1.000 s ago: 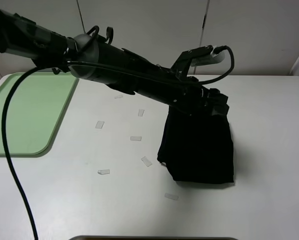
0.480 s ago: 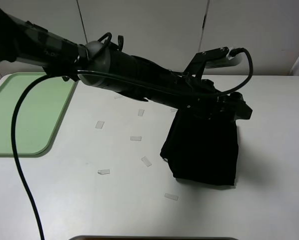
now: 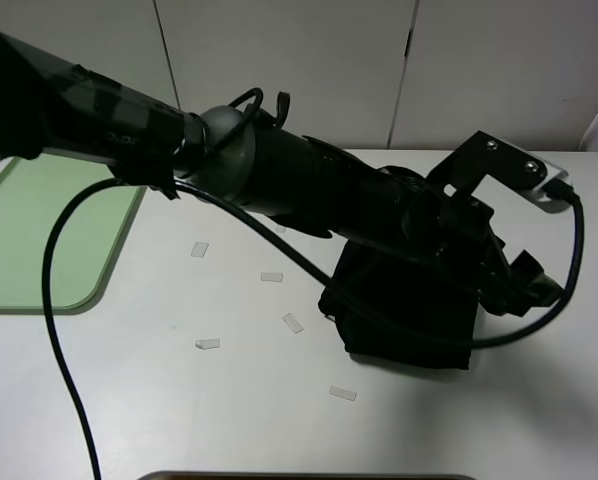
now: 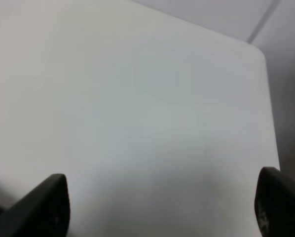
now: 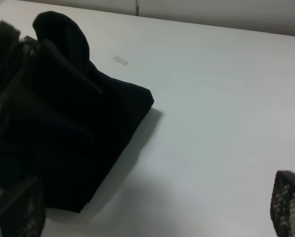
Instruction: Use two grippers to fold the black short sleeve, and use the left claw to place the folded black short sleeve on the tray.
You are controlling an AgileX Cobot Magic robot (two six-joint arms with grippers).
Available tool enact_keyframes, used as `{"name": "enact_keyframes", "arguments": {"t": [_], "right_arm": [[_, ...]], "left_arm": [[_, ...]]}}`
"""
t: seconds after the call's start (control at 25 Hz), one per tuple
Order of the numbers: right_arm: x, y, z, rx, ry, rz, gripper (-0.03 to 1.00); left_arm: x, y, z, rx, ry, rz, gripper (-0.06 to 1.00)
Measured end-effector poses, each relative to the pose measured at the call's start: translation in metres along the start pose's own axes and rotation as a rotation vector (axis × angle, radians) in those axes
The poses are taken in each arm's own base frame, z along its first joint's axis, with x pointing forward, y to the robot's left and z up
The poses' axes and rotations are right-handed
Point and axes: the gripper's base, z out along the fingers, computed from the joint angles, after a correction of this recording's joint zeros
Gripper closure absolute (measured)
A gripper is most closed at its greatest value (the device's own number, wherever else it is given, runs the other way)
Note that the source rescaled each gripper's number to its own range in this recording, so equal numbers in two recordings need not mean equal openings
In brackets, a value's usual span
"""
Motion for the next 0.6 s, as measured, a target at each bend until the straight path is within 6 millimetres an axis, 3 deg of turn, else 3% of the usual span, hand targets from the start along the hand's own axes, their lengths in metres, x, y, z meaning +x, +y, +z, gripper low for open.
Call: {"name": "enact_keyframes", "arguments": {"t": [0.36,0.52,0.6], "right_arm": [[0.000,0.000,0.000,0.000,0.000,0.000,-0.03],[0.000,0.000,0.000,0.000,0.000,0.000,-0.03],[0.000,0.000,0.000,0.000,0.000,0.000,-0.03]], "left_arm": [[-0.006,-0.005,-0.002,-0.026,-0.002,0.084,0.19],[-0.046,0.013,-0.047,-0.254,-0.060,0.098,0.19],[-0.051,0.018,-0.058,-0.320,-0.063,0.106,0.19]]}}
